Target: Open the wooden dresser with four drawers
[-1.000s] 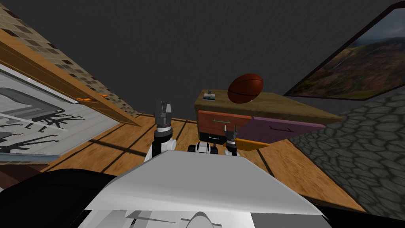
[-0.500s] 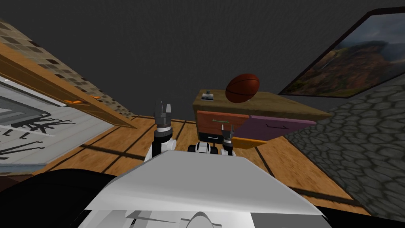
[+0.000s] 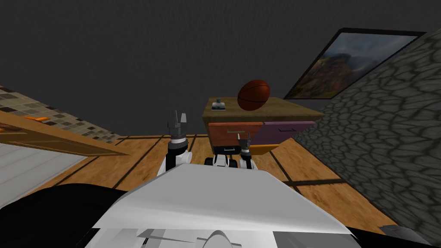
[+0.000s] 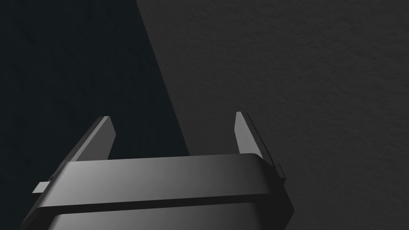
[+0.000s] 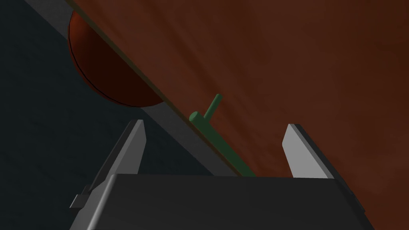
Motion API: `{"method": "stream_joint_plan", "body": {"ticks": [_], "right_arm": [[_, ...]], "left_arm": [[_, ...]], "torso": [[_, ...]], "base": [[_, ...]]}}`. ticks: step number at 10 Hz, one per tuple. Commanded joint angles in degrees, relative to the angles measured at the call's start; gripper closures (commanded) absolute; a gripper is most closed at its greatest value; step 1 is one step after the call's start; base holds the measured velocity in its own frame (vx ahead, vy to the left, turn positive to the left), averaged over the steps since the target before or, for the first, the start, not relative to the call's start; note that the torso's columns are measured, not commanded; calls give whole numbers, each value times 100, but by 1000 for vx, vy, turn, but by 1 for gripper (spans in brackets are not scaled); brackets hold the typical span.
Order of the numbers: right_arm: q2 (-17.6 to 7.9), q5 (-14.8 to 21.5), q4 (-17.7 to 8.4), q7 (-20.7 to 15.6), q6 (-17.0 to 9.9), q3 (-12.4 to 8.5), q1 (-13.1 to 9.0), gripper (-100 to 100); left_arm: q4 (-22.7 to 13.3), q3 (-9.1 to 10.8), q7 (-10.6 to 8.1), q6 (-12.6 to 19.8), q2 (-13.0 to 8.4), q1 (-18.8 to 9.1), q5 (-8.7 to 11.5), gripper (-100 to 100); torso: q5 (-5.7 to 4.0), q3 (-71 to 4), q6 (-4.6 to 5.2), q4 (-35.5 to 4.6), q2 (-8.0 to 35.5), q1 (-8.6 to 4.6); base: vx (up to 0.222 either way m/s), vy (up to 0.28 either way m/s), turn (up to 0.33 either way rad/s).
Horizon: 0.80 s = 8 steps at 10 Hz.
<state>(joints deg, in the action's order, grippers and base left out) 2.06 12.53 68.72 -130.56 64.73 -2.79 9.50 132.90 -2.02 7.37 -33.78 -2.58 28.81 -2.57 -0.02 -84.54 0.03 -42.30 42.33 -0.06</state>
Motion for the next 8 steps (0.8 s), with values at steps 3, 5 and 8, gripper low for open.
{"method": "stream_joint_plan", "body": {"ticks": [3, 5, 8], "right_arm": [[28, 670, -228, 653, 25, -17, -377, -100], [31, 932, -306, 913, 28, -26, -525, -100], [34, 1221, -384, 1222, 32, -35, -672, -100]], "left_arm": [[0, -1, 0, 0, 0, -2, 0, 0], [0, -1, 0, 0, 0, -2, 0, 0], [0, 0, 0, 0, 0, -1, 0, 0]], "torso": [[3, -2, -5, 1, -3, 10], [0, -5, -7, 2, -7, 3], [1, -1, 0, -1, -1, 3]], "base": [[32, 57, -319], [41, 55, -245], [24, 50, -268]]}}
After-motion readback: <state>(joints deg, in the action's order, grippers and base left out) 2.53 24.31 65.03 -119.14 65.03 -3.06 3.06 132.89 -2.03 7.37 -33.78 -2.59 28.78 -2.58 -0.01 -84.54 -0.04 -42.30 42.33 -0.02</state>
